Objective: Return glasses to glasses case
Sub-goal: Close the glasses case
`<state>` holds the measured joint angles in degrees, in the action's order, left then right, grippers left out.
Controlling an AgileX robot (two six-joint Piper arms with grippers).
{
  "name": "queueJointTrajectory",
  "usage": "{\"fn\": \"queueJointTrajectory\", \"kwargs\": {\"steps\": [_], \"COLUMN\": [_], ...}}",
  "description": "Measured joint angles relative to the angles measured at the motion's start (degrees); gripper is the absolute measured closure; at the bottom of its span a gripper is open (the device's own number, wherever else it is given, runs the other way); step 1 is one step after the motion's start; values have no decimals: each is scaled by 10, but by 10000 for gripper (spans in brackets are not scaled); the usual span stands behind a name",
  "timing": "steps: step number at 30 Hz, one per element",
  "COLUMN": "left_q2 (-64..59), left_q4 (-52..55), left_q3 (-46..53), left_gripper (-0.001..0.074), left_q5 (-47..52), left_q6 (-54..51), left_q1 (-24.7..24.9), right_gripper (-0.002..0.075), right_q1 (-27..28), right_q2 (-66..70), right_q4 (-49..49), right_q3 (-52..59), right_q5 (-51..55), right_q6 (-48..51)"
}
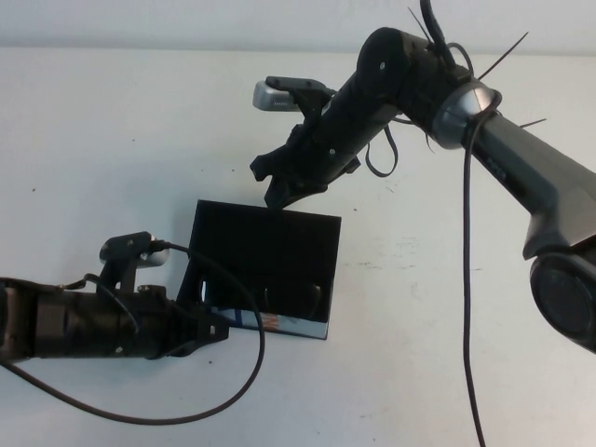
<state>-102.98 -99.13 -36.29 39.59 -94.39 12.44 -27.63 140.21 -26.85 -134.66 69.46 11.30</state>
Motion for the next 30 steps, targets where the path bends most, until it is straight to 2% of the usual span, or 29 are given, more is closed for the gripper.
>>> {"fn": "queueJointTrajectory", "kwargs": {"steps": [21, 24, 30], "left_q2": [0, 9, 87], "left_q4": [3, 21, 151], "left_q3": [0, 0, 12], "left_gripper": [739, 739, 739], "left_q5": [-6, -16, -95], "left_q6": [3, 32, 159], "left_q1": [1, 1, 1], "right_gripper": [737, 737, 737], "right_q1": [-51, -65, -78], "right_q2": [-134, -146, -159], "right_q4": [-1, -1, 0], "right_q3": [213, 243, 265], "right_q5": [7, 7, 7], "right_q6": [15, 16, 17]}}
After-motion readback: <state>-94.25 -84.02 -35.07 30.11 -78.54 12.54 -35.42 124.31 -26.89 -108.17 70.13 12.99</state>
